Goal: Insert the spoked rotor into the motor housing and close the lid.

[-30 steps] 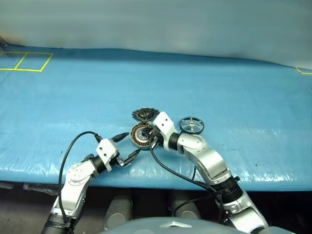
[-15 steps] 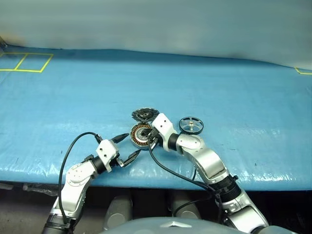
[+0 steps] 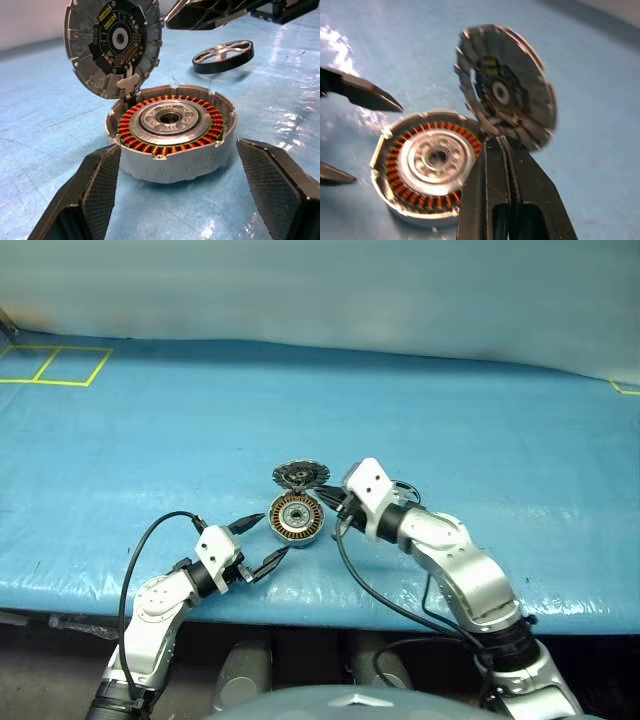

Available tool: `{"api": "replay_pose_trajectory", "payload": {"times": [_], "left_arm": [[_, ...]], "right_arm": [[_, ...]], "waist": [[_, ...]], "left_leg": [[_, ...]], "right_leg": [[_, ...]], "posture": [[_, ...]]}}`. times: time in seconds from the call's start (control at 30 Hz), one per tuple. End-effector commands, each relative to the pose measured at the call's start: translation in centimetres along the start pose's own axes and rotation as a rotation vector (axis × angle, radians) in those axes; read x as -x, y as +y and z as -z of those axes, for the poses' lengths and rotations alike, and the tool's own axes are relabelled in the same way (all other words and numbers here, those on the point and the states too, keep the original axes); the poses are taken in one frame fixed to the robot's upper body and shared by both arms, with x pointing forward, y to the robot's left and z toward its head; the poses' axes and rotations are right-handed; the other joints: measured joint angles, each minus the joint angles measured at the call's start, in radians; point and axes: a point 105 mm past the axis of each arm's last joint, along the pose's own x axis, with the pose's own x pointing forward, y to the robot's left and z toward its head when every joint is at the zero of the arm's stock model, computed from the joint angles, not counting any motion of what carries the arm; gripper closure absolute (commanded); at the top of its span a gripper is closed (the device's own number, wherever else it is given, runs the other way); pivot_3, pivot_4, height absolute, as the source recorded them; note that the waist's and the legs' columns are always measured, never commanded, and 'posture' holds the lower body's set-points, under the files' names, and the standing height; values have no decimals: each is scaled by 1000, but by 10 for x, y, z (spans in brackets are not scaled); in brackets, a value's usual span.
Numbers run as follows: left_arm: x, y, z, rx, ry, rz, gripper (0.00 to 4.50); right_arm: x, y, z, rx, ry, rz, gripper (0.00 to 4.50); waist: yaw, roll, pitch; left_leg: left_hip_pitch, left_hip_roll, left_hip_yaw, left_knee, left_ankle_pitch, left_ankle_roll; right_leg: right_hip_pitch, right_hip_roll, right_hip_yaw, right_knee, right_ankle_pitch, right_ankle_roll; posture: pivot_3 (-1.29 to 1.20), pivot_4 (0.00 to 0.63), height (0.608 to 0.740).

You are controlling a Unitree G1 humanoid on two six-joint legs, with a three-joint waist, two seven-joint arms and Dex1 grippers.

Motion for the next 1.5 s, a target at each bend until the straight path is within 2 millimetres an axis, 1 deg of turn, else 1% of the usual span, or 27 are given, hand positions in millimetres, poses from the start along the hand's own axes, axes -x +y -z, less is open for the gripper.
{"api": "replay_pose_trajectory", "payload": {"times": [0.03,0.13,0.23,0.3,0.37,0.47,0.6,0.73,0.87,1.13,1.23,1.37,1.5], "left_arm": [[-2,0,-15,-5,-67,7,477],[-3,0,-18,-5,-81,21,477],[-5,0,-18,-7,-83,26,477],[-6,-2,-17,-4,-85,28,477],[-8,-5,-16,4,-85,35,477],[-10,-8,-15,10,-84,44,477],[-12,-9,-14,13,-87,43,477],[-13,-12,-10,18,-85,38,477],[-14,-14,-8,21,-83,37,477],[-17,-13,-7,18,-81,47,477],[-18,-13,-7,16,-81,53,477],[-20,-11,-8,8,-80,64,477],[-22,-11,-9,1,-81,71,477]], "right_arm": [[24,-23,1,79,74,90,4468],[39,-38,10,74,147,145,4468],[45,-47,16,55,193,180,3891],[47,-53,19,51,210,209,3181],[48,-63,21,35,220,263,2517],[48,-70,30,18,262,300,1562],[49,-75,39,-16,286,342,1562],[50,-74,46,-30,308,342,1562],[52,-68,49,-40,316,331,1562],[52,-51,58,-89,334,306,1562],[52,-48,60,-104,336,306,1562],[50,-46,70,-164,350,312,1562],[46,-46,76,-200,347,316,1562]], "waist": [[2,0,0],[3,0,0],[3,0,0],[3,0,0],[3,0,0],[6,0,0],[6,0,0],[6,0,0],[6,0,0],[6,0,0],[7,0,0],[6,0,0],[6,-1,0]], "left_leg": [[0,0,0,0,0,0],[0,0,0,0,0,0],[0,1,0,0,0,0],[0,1,0,0,0,0],[0,0,1,0,0,0],[-1,0,1,0,0,0],[-1,0,1,0,0,0],[-1,0,1,0,0,0],[-1,0,1,0,0,0],[-1,0,0,0,0,0],[-1,0,0,0,0,0],[-1,0,0,0,0,0],[-1,0,0,0,0,0]], "right_leg": [[0,0,0,0,0,0],[0,0,0,0,0,0],[0,0,0,0,0,0],[0,0,0,0,0,0],[0,0,0,0,0,0],[0,0,0,-1,0,0],[0,0,0,-1,0,0],[0,0,0,-1,0,0],[0,0,0,-1,0,0],[0,0,-1,-1,0,0],[0,0,-1,-1,0,0],[0,0,-1,0,0,0],[0,0,-1,-1,0,0]], "posture": [[0,150,740],[0,150,740],[0,150,740],[0,150,740],[0,150,740],[0,150,740],[0,150,740],[0,150,740],[0,150,740],[0,150,740],[0,150,740],[0,150,740],[0,150,740]]}}
